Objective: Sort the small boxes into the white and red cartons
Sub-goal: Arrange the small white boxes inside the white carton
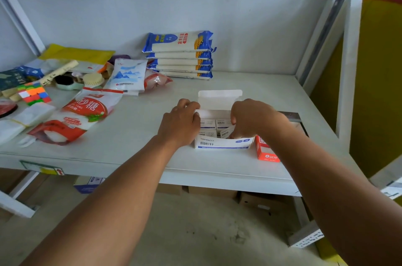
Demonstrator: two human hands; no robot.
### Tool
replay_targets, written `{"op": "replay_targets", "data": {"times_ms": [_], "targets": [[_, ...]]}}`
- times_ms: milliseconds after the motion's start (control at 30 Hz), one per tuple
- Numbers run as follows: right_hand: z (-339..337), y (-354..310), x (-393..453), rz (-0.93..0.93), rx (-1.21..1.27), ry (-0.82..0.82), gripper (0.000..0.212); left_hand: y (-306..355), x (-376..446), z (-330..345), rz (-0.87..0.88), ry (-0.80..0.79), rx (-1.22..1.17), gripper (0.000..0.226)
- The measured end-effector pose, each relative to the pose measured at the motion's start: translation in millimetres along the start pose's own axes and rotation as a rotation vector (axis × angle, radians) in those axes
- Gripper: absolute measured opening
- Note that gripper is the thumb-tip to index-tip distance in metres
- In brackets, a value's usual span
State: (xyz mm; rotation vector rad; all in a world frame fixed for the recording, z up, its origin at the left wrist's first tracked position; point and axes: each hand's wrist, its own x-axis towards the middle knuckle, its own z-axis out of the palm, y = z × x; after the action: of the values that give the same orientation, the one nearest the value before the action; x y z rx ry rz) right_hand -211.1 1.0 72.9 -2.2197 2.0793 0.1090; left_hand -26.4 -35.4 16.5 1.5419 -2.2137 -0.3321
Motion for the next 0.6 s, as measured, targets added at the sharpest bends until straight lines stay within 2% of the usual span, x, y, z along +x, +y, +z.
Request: {"op": "replay_targets", "data": {"times_ms": [100,233,333,467,600], "targets": [[6.5,-5.2,2.0,0.009,-0.011,0.014,0.031,2.3,-1.0,-0.2,-0.013,0.001,-0.015,0.034],[9.7,-0.5,4.8,0.019,0.047,0.017,0.02,1.1,-0.9,-0.7,-0.011,-0.003,-0.01,0.033],[5.2,6.0,3.0,0.047,0.128,0.027,0.025,-0.1,-1.2,-0.5,-0.004,0.0,-0.002,0.033],[-5.9,16.8,-2.7,0.126,0.285,0.164,0.029,-1.1,0.2,-1.1,-0.001,0.02,0.034,0.032],[-1.0,23.9,-8.4,0.192,0.332,0.112,0.024,-2.1,4.9,0.4,-0.024,0.075,0.095,0.032]]}}
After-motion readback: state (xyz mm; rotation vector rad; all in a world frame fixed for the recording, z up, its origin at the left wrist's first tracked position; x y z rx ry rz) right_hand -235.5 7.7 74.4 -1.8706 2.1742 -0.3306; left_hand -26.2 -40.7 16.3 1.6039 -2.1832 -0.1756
